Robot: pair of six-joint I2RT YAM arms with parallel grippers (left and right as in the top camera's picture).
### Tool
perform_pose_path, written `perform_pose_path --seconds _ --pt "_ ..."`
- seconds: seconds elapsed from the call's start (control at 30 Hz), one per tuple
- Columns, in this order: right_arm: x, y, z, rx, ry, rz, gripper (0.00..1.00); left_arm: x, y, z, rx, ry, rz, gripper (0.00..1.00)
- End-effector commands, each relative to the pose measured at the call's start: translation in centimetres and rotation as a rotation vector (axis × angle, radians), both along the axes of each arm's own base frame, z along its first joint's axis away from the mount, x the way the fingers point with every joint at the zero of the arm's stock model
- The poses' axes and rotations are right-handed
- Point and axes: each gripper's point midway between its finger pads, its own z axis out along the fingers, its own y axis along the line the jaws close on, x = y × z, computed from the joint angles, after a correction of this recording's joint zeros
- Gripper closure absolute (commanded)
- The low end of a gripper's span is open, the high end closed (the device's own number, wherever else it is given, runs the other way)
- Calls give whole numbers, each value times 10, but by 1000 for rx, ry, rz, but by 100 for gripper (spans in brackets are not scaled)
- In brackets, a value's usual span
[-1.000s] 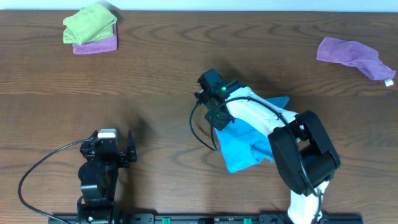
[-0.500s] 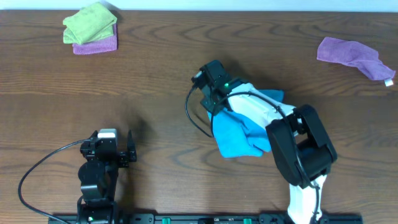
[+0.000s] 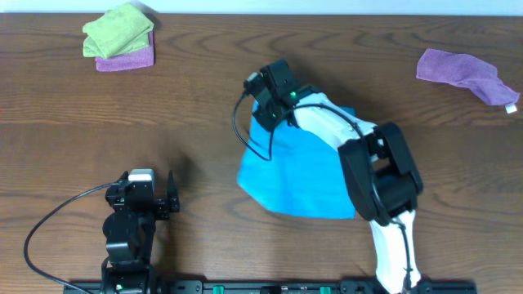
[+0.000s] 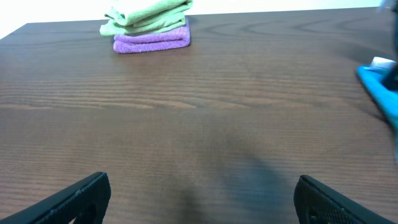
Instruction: Fold the cloth
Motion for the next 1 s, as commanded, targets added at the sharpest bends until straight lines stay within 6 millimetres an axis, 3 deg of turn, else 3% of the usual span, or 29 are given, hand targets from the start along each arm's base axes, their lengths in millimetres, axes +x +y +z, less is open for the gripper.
perform_pose_path --seconds 0.0,0.2,0.47,0.6,0.67,0.7,0.83,0.87,0.9,0.97 --pt "4 8 -25 32 60 17 99 -6 1 -18 6 59 9 5" --pt "24 13 -14 57 35 2 99 -6 1 -18 6 60 9 5" --pt "7 37 2 160 116 80 99 -6 1 -18 6 59 9 4" --pt "3 32 2 130 134 73 99 -6 1 -18 6 59 9 5" --pt "7 25 15 101 125 53 98 -6 1 -18 6 59 9 5" --pt "10 22 25 89 112 42 95 -6 1 -18 6 59 9 4" --pt "22 11 90 58 15 34 39 -6 1 -18 6 59 9 4" --pt "23 7 106 50 -6 26 30 -6 1 -18 6 60 9 5" --pt "22 3 124 40 -28 16 11 -6 1 -18 6 59 9 5" --pt "16 -11 162 11 -73 -9 6 -6 1 -18 6 59 9 5"
